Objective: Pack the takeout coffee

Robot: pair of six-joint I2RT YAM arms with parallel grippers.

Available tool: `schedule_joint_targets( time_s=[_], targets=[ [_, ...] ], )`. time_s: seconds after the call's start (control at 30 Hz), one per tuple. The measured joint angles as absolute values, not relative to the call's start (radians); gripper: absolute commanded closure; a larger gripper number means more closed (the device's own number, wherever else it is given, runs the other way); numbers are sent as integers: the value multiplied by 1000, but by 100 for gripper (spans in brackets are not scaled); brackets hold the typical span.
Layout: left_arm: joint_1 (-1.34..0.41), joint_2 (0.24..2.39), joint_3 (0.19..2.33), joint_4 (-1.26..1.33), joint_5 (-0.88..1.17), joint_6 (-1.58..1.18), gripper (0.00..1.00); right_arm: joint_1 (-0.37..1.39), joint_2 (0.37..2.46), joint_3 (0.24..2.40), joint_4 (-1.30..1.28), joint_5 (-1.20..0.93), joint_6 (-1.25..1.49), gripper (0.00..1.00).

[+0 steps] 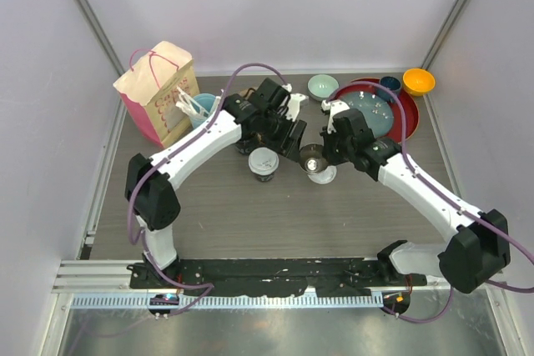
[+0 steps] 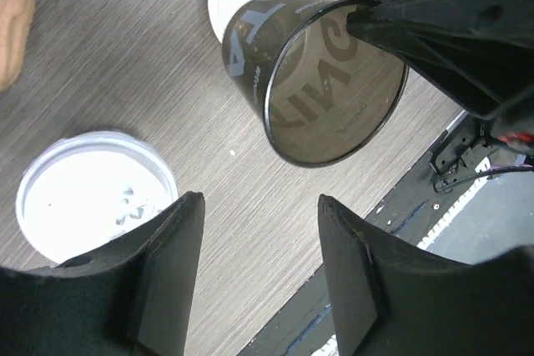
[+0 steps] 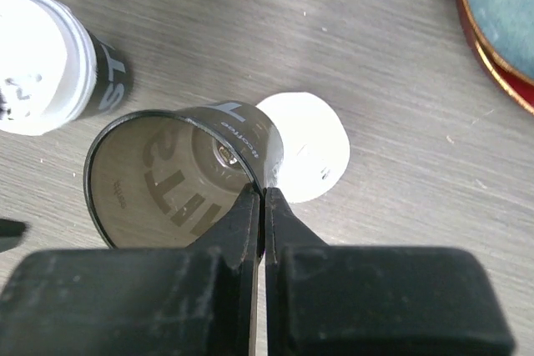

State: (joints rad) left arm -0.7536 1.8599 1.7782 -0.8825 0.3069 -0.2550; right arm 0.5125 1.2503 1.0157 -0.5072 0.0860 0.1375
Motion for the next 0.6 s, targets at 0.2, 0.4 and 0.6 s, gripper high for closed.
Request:
schedule_joint_targets(
  time_s=[0.2, 0.4, 0.6],
  targets=[
    [-725, 1802, 1776, -922, 308, -187, 31, 502, 1279, 1019, -586, 11, 166, 99],
    [-637, 1718, 1729, -934, 330, -134, 30, 502, 1317, 1012, -603, -127, 188, 99],
    [-517, 1628, 1673, -933, 337, -92, 28, 514, 1367, 982, -591, -170, 200, 99]
  ],
)
